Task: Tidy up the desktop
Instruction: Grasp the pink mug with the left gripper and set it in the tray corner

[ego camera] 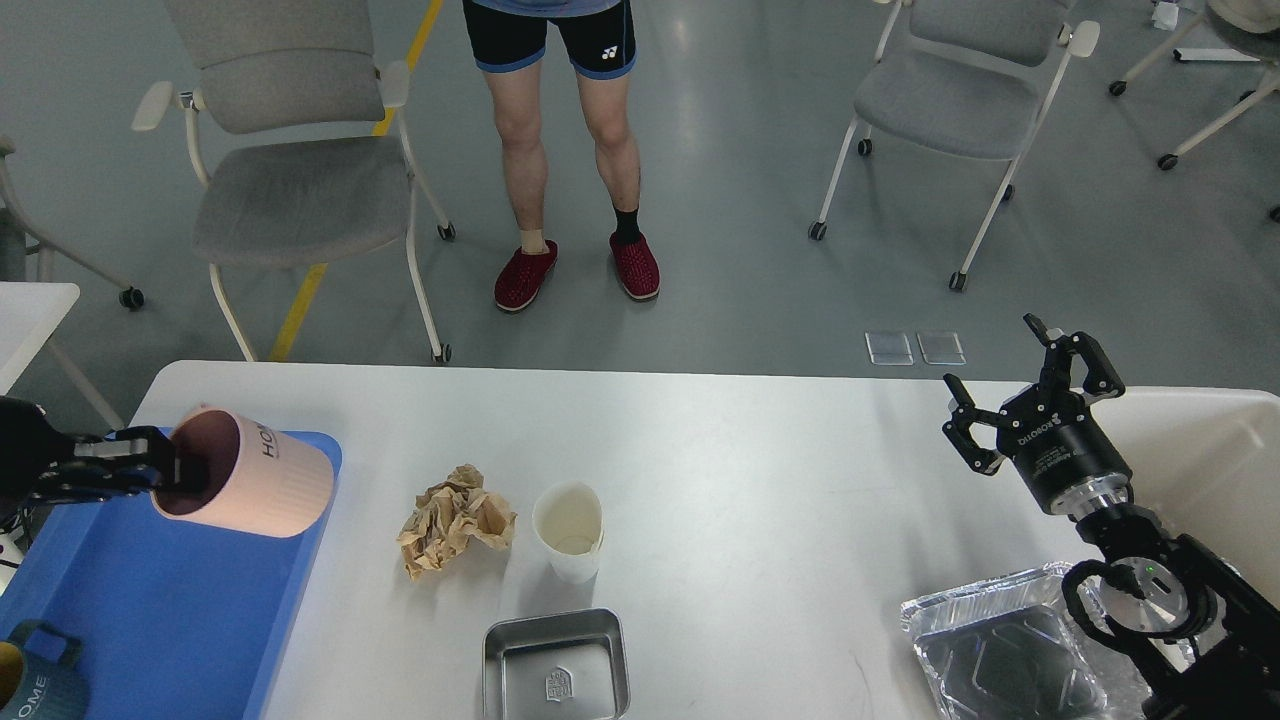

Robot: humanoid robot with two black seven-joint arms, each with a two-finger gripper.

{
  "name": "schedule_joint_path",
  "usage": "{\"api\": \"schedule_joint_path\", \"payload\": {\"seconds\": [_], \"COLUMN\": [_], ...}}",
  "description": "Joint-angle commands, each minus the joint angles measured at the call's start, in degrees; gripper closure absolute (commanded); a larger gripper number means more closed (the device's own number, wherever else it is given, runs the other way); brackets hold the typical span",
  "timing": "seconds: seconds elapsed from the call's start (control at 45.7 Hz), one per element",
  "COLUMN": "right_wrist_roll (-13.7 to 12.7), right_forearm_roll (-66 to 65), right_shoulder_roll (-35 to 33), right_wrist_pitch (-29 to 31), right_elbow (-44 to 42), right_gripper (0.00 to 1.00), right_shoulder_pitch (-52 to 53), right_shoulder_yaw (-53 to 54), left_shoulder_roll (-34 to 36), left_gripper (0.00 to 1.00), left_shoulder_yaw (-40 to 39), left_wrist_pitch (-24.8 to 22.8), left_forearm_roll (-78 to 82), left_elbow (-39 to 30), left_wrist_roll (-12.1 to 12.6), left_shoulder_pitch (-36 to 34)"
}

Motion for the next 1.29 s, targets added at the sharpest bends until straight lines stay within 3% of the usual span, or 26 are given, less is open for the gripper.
{"api": "schedule_joint_path", "payload": {"seconds": [0.0, 0.306, 0.569, 0.854, 1.094, 1.182, 1.269], "right_wrist_roll": [0.0, 0.0, 0.08, 0.08, 0.0, 0.08, 0.08], "right_forearm_roll": [-0.01, -0.01, -0.01, -0.01, -0.01, -0.01, -0.01], "right_shoulder_roll": [-0.09, -0.09, 0.09, 1.06, 1.14, 1.06, 0.97], "right_wrist_pitch": [-0.1, -0.1, -0.01, 0.08, 0.16, 0.08, 0.08], "right_elbow": [0.0, -0.08, -0.96, -2.11, -2.72, -2.72, -2.72], "right_gripper": [0.0, 0.0, 0.0, 0.0, 0.0, 0.0, 0.0], "right_shoulder_pitch": [0.01, 0.01, 0.01, 0.45, 0.54, 0.54, 0.54], "right_shoulder_yaw": [0.0, 0.0, -0.09, -0.09, -0.09, -0.09, -0.09], "left_shoulder_roll": [1.98, -0.39, -1.18, -4.43, -8.57, -8.74, -8.74], "left_gripper": [1.0, 1.0, 1.0, 0.98, 0.97, 0.84, 0.57], "left_shoulder_yaw": [-2.33, 2.67, 19.45, 30.53, 35.11, 35.2, 35.11], "left_wrist_pitch": [-2.16, -0.59, 8.73, 19.36, 23.85, 24.47, 25.17], "left_forearm_roll": [-2.51, -2.16, -1.8, -1.8, -1.8, -2.07, -2.33], "left_elbow": [0.06, 3.21, 9.81, 15.7, 18.25, 18.25, 18.25], "left_wrist_roll": [0.06, 0.23, 0.23, 0.14, 0.06, 0.06, -0.12], "left_shoulder_pitch": [-0.05, 1.79, 1.88, 2.41, 2.76, 3.02, 2.93]}}
